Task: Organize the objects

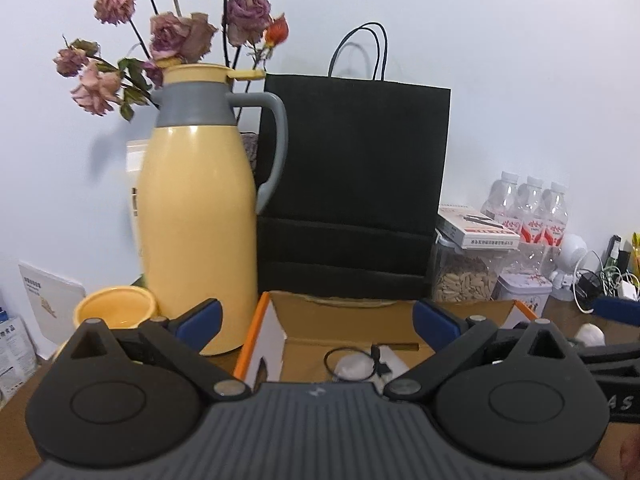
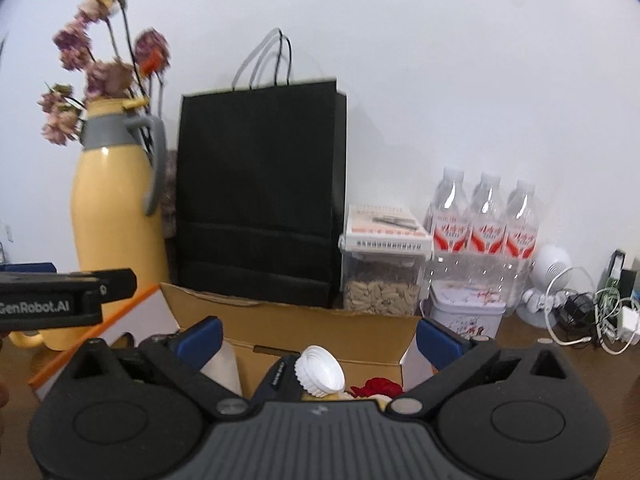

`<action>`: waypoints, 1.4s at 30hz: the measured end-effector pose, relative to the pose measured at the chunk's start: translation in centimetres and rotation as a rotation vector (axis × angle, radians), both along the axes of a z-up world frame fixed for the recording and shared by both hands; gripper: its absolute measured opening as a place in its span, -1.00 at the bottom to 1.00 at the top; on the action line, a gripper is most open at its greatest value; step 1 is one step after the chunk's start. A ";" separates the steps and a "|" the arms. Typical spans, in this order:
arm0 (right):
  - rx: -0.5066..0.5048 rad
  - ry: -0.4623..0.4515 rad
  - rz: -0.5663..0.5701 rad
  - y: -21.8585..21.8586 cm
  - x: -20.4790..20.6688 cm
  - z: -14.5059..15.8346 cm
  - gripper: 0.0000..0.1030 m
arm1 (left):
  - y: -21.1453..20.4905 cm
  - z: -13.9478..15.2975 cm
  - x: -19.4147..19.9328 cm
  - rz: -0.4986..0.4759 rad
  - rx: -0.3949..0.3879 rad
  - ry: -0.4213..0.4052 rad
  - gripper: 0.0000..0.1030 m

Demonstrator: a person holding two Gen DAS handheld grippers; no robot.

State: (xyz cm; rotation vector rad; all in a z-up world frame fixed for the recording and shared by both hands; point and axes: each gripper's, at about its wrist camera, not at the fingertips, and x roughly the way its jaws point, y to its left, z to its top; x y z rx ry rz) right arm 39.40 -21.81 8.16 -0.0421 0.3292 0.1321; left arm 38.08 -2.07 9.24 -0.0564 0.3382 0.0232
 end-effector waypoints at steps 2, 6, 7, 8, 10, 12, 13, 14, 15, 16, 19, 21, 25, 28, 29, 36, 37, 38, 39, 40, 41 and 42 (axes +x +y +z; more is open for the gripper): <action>0.001 0.000 0.004 0.1 -1.3 0.5 1.00 | 0.4 0.4 -1.5 -0.003 -0.004 0.000 1.00; 0.004 0.010 0.007 0.2 -4.2 1.1 1.00 | 1.3 0.9 -4.7 -0.004 -0.013 0.009 1.00; 0.006 0.014 0.005 0.2 -5.1 1.2 1.00 | 1.4 1.0 -5.6 -0.003 -0.012 0.013 1.00; 0.007 0.018 0.003 0.2 -5.9 1.3 1.00 | 1.6 1.0 -6.5 -0.002 -0.011 0.018 1.00; 0.006 0.028 -0.003 0.2 -7.5 1.4 1.00 | 1.8 1.0 -8.0 -0.005 -0.004 0.031 1.00; 0.004 0.039 -0.006 0.1 -9.0 1.5 1.00 | 1.9 0.8 -9.6 -0.012 0.004 0.049 1.00; 0.006 0.044 -0.007 0.1 -9.8 1.5 1.00 | 1.9 0.8 -10.2 -0.015 0.007 0.056 1.00; 0.008 0.051 -0.008 0.0 -10.4 1.5 1.00 | 2.0 0.6 -11.0 -0.019 0.011 0.064 1.00; 0.011 0.060 -0.007 0.0 -11.2 1.4 1.00 | 2.0 0.5 -11.5 -0.020 0.014 0.071 1.00; 0.014 0.068 -0.006 -0.1 -11.7 1.3 1.00 | 2.0 0.3 -12.1 -0.024 0.017 0.080 1.00; 0.017 0.095 -0.005 0.0 -13.0 1.0 1.00 | 2.0 -0.2 -13.5 -0.028 0.017 0.107 1.00; 0.016 0.113 -0.005 0.1 -13.7 0.7 1.00 | 2.0 -0.6 -14.2 -0.030 0.015 0.120 1.00; 0.016 0.144 -0.004 0.3 -14.6 0.0 1.00 | 2.0 -1.3 -15.2 -0.028 0.015 0.151 1.00; 0.016 0.158 -0.001 0.5 -15.1 -0.3 1.00 | 2.0 -1.6 -15.7 -0.028 0.015 0.163 1.00; 0.015 0.161 0.000 0.5 -15.3 -0.3 1.00 | 2.0 -1.6 -15.8 -0.029 0.015 0.165 1.00; 0.013 0.161 0.000 0.7 -15.9 -0.2 1.00 | 1.9 -1.5 -16.4 -0.026 0.015 0.169 1.00; 0.014 0.160 0.000 0.7 -16.0 -0.2 1.00 | 1.9 -1.5 -16.4 -0.024 0.015 0.170 1.00; 0.015 0.159 0.000 0.7 -16.1 -0.1 1.00 | 1.9 -1.5 -16.4 -0.022 0.015 0.172 1.00; 0.015 0.158 0.000 0.7 -16.1 -0.1 1.00 | 1.9 -1.5 -16.4 -0.023 0.014 0.173 1.00; 0.016 0.158 0.001 0.7 -16.2 -0.1 1.00 | 1.9 -1.5 -16.5 -0.024 0.013 0.174 1.00; 0.016 0.158 0.001 0.7 -16.2 -0.1 1.00 | 1.8 -1.5 -16.5 -0.024 0.013 0.174 1.00; 0.015 0.159 0.000 0.7 -16.2 -0.1 1.00 | 1.8 -1.4 -16.5 -0.024 0.013 0.175 1.00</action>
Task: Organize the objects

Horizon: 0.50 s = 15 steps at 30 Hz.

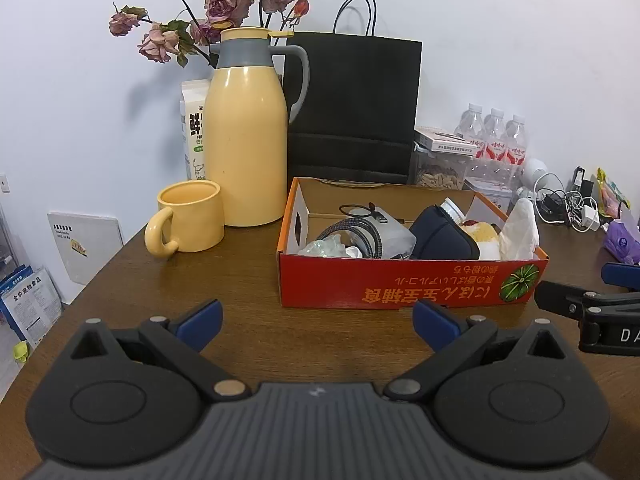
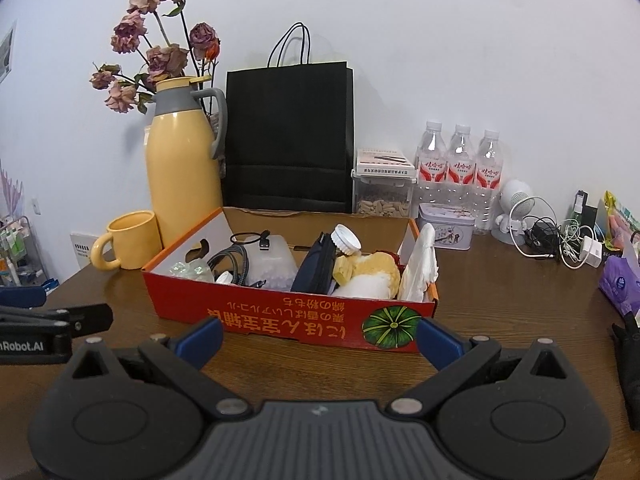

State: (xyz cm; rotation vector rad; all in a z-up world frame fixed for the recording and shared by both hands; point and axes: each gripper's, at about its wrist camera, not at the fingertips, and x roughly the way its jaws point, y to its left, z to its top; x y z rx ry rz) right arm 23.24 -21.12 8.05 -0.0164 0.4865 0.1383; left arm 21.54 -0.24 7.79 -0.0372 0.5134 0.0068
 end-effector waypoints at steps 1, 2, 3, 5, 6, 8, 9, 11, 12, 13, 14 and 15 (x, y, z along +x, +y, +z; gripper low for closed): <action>0.000 0.000 0.000 0.0 0.0 0.0 1.00 | 0.0 0.0 0.0 -0.001 0.000 0.000 1.00; 0.000 0.000 0.000 0.0 0.0 0.0 1.00 | 0.0 0.0 0.0 -0.001 0.000 0.000 1.00; 0.000 0.000 0.000 0.0 0.0 0.0 1.00 | 0.0 0.0 0.0 0.000 0.000 -0.001 1.00; 0.000 -0.001 0.001 0.0 -0.1 0.0 1.00 | 0.0 0.0 0.0 -0.003 0.000 -0.001 1.00; 0.000 -0.001 0.001 0.0 0.0 0.0 1.00 | 0.0 0.1 0.0 -0.004 0.000 -0.002 1.00; 0.000 -0.001 0.001 -0.1 0.0 0.0 1.00 | 0.0 0.1 0.0 -0.003 -0.001 -0.001 1.00; 0.000 0.000 0.001 -0.1 0.0 0.0 1.00 | 0.0 0.1 0.0 -0.004 -0.001 -0.001 1.00; 0.000 0.000 0.000 -0.1 0.0 0.0 1.00 | 0.0 0.1 -0.1 -0.004 -0.001 -0.001 1.00; 0.000 0.000 0.000 -0.1 0.0 0.0 1.00 | 0.0 0.1 -0.1 -0.004 -0.001 -0.001 1.00; -0.001 0.000 -0.001 0.0 -0.1 0.0 1.00 | 0.0 0.1 -0.1 -0.004 -0.001 -0.001 1.00; 0.000 0.000 -0.001 -0.1 -0.1 0.1 1.00 | 0.0 0.1 -0.1 -0.004 -0.002 -0.001 1.00; 0.000 0.000 0.000 -0.1 -0.1 0.1 1.00 | 0.0 0.1 -0.1 -0.005 -0.002 -0.002 1.00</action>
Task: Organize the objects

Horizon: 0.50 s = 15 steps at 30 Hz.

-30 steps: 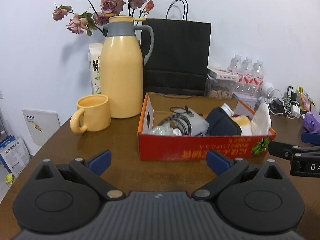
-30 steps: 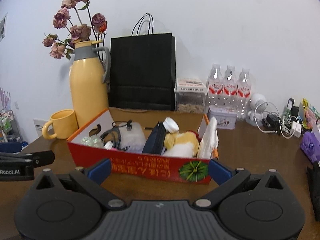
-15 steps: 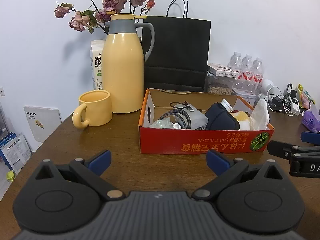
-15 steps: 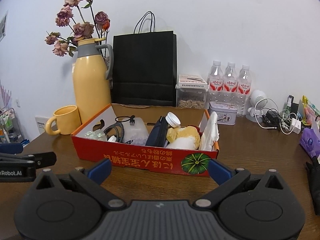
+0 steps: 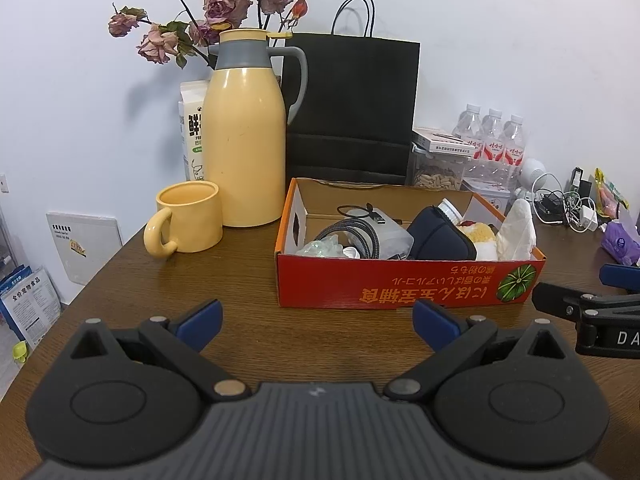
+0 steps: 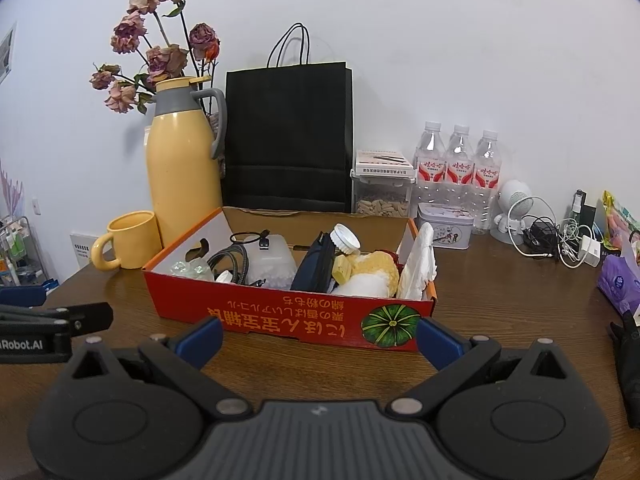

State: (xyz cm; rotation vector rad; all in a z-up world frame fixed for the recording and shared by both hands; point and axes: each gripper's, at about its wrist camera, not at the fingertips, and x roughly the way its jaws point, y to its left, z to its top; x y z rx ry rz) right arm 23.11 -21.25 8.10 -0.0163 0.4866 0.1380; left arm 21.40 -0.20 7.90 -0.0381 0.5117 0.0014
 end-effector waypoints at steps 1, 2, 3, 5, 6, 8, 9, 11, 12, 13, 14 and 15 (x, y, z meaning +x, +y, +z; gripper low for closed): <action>0.000 0.000 0.000 0.0 0.0 0.0 1.00 | 0.0 0.0 0.0 0.001 0.001 0.000 1.00; -0.001 0.000 0.000 0.0 0.0 0.0 1.00 | 0.0 0.0 0.0 0.001 0.001 0.000 1.00; -0.001 0.000 0.000 0.0 0.0 0.0 1.00 | 0.0 0.0 0.0 0.000 0.001 0.000 1.00; -0.001 0.000 0.000 0.0 0.0 0.0 1.00 | 0.0 0.0 0.0 0.000 0.001 0.001 1.00; -0.001 0.000 0.000 0.0 0.0 0.0 1.00 | 0.0 0.0 0.0 0.000 0.001 0.001 1.00; -0.001 0.000 0.000 0.0 0.0 0.0 1.00 | -0.1 0.0 -0.1 0.001 0.001 0.000 1.00; -0.001 0.000 0.000 0.0 0.0 0.0 1.00 | 0.0 0.0 -0.1 0.000 0.001 0.000 1.00; -0.001 0.000 0.000 0.0 0.0 0.0 1.00 | 0.0 0.0 -0.1 0.001 0.001 0.000 1.00; -0.001 0.000 0.000 0.0 0.0 0.0 1.00 | 0.0 0.0 0.0 0.001 0.001 -0.001 1.00; -0.001 0.000 -0.001 0.0 0.0 0.0 1.00 | 0.0 0.0 -0.1 0.001 0.001 -0.001 1.00; -0.001 0.000 0.000 0.0 0.0 0.0 1.00 | 0.0 0.0 -0.1 0.001 0.001 -0.001 1.00; -0.001 0.001 0.000 0.0 0.0 0.0 1.00 | 0.0 0.0 -0.1 0.002 0.001 -0.001 1.00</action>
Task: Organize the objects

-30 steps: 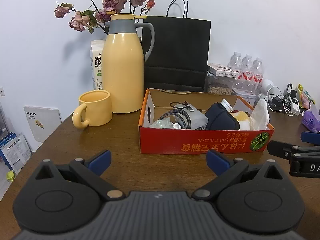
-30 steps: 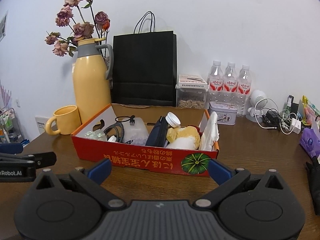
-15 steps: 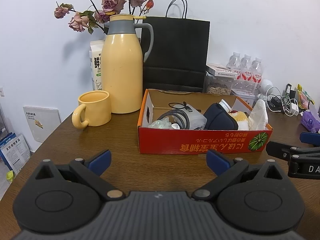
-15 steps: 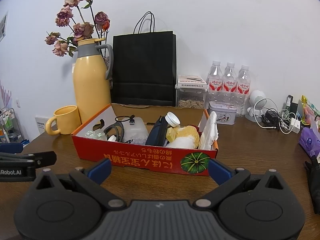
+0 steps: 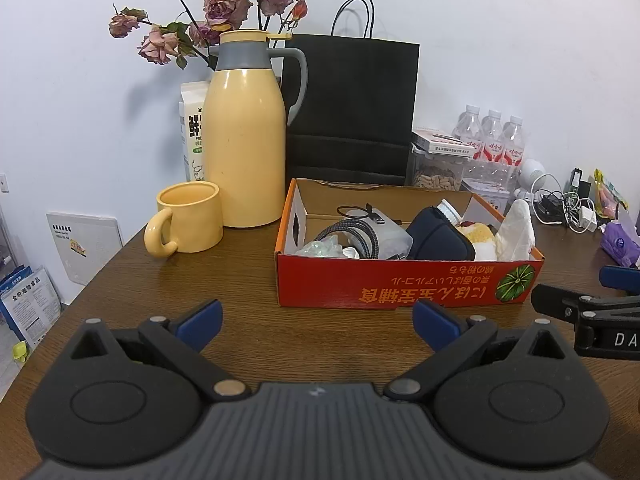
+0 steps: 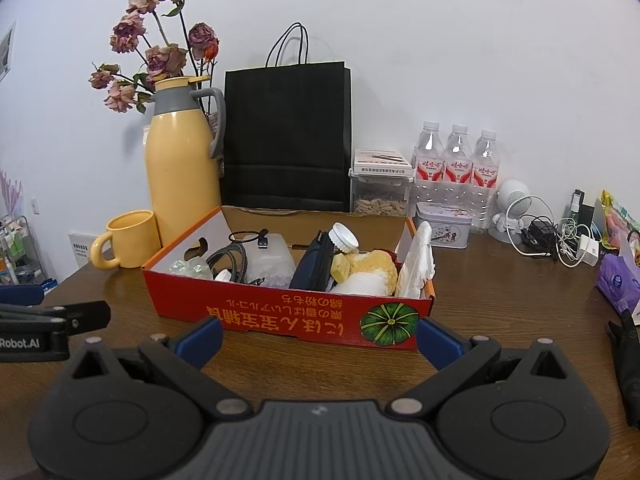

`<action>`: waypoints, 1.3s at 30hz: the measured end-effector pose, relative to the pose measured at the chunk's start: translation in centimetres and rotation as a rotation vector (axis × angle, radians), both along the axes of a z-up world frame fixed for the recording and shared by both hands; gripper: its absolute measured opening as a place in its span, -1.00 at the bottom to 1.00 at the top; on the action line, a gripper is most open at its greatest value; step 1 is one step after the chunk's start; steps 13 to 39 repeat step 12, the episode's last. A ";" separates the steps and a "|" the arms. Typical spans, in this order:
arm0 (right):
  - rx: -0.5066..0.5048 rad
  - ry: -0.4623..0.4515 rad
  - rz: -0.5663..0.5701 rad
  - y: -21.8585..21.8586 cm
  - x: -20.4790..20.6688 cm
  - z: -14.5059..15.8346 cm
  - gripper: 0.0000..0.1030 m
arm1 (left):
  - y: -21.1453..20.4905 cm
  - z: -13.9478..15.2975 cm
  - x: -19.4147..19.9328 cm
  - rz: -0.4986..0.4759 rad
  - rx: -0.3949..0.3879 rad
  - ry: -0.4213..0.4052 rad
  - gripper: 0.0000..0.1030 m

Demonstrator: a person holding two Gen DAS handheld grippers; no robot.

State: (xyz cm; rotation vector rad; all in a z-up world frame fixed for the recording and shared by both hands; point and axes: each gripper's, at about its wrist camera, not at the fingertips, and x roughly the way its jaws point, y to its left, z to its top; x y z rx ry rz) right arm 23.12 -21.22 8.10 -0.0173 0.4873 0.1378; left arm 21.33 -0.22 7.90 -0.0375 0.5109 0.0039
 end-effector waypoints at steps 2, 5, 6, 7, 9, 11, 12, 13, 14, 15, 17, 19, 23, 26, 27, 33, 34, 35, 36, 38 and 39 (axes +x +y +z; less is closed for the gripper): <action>-0.001 0.000 0.000 0.0 0.0 0.0 1.00 | -0.1 0.0 -0.1 0.001 0.001 -0.001 1.00; -0.002 0.001 -0.001 -0.1 -0.2 -0.1 1.00 | -0.1 0.1 -0.3 0.002 -0.007 0.001 1.00; -0.002 0.001 -0.002 -0.2 -0.3 -0.1 1.00 | 0.0 0.1 -0.3 0.003 -0.011 0.000 1.00; -0.002 0.002 -0.002 -0.2 -0.4 -0.1 1.00 | 0.0 0.1 -0.4 0.003 -0.013 -0.001 1.00; -0.002 0.002 -0.002 -0.1 -0.3 -0.1 1.00 | 0.1 0.1 -0.5 0.009 -0.011 -0.013 1.00; -0.003 0.002 -0.002 -0.2 -0.3 -0.2 1.00 | 0.0 0.1 -0.7 0.001 -0.005 -0.019 1.00; -0.004 0.002 -0.002 -0.2 -0.5 -0.2 1.00 | 0.1 0.1 -0.7 -0.003 -0.004 -0.020 1.00; -0.004 0.002 -0.002 -0.2 -0.5 -0.2 1.00 | 0.1 0.1 -0.7 -0.003 -0.004 -0.020 1.00; -0.004 0.002 -0.002 -0.2 -0.5 -0.2 1.00 | 0.1 0.1 -0.7 -0.003 -0.004 -0.020 1.00; -0.004 0.002 -0.002 -0.2 -0.5 -0.2 1.00 | 0.1 0.1 -0.7 -0.003 -0.004 -0.020 1.00; -0.004 0.002 -0.002 -0.2 -0.5 -0.2 1.00 | 0.1 0.1 -0.7 -0.003 -0.004 -0.020 1.00; -0.004 0.002 -0.002 -0.2 -0.5 -0.2 1.00 | 0.1 0.1 -0.7 -0.003 -0.004 -0.020 1.00; -0.004 0.002 -0.002 -0.2 -0.5 -0.2 1.00 | 0.1 0.1 -0.7 -0.003 -0.004 -0.020 1.00; -0.004 0.002 -0.002 -0.2 -0.5 -0.2 1.00 | 0.1 0.1 -0.7 -0.003 -0.004 -0.020 1.00; -0.004 0.002 -0.002 -0.2 -0.5 -0.2 1.00 | 0.1 0.1 -0.7 -0.003 -0.004 -0.020 1.00; -0.004 0.002 -0.002 -0.2 -0.5 -0.2 1.00 | 0.1 0.1 -0.7 -0.003 -0.004 -0.020 1.00; -0.004 0.002 -0.002 -0.2 -0.5 -0.2 1.00 | 0.1 0.1 -0.7 -0.003 -0.004 -0.020 1.00; -0.004 0.002 -0.002 -0.2 -0.5 -0.2 1.00 | 0.1 0.1 -0.7 -0.003 -0.004 -0.020 1.00; -0.004 0.002 -0.002 -0.2 -0.5 -0.2 1.00 | 0.1 0.1 -0.7 -0.003 -0.004 -0.020 1.00; -0.004 0.002 -0.002 -0.2 -0.5 -0.2 1.00 | 0.1 0.1 -0.7 -0.003 -0.004 -0.020 1.00; -0.004 0.002 -0.002 -0.2 -0.5 -0.2 1.00 | 0.1 0.1 -0.7 -0.003 -0.004 -0.020 1.00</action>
